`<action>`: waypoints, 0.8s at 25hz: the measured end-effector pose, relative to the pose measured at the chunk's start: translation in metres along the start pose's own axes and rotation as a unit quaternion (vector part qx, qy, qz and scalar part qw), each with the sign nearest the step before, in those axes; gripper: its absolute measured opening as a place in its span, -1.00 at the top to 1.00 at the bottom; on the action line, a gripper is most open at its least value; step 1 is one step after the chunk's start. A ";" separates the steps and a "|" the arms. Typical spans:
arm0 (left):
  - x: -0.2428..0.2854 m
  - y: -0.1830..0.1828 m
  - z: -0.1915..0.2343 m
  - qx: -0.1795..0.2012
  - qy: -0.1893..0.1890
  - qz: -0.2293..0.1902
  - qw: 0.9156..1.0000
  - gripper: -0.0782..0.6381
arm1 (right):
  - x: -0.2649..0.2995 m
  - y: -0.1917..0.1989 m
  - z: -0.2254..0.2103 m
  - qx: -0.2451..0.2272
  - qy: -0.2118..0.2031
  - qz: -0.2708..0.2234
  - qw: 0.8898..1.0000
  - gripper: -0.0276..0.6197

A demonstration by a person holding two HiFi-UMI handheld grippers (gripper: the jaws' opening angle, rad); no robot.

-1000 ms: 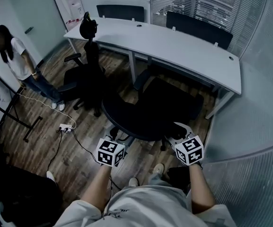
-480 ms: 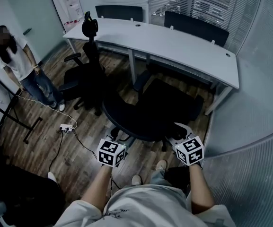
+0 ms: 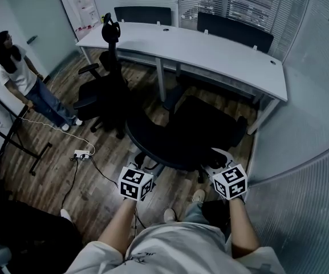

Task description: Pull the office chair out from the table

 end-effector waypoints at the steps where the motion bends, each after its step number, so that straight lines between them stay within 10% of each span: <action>1: -0.001 0.001 0.000 0.001 0.001 0.000 1.000 -0.12 | 0.000 0.001 0.001 0.001 0.001 0.000 1.000 0.31; 20: -0.043 0.018 -0.025 0.002 -0.002 -0.008 1.000 -0.12 | -0.029 0.021 0.038 0.003 0.020 0.000 1.000 0.31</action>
Point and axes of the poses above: the fingertips, and each gripper's own axes: x forward along the fingers, z to its left, y out of its underside, the point moved 2 cm from there along -x, backward along the fingers, and after that the axes turned 7 degrees about x, right-handed, at the moved point
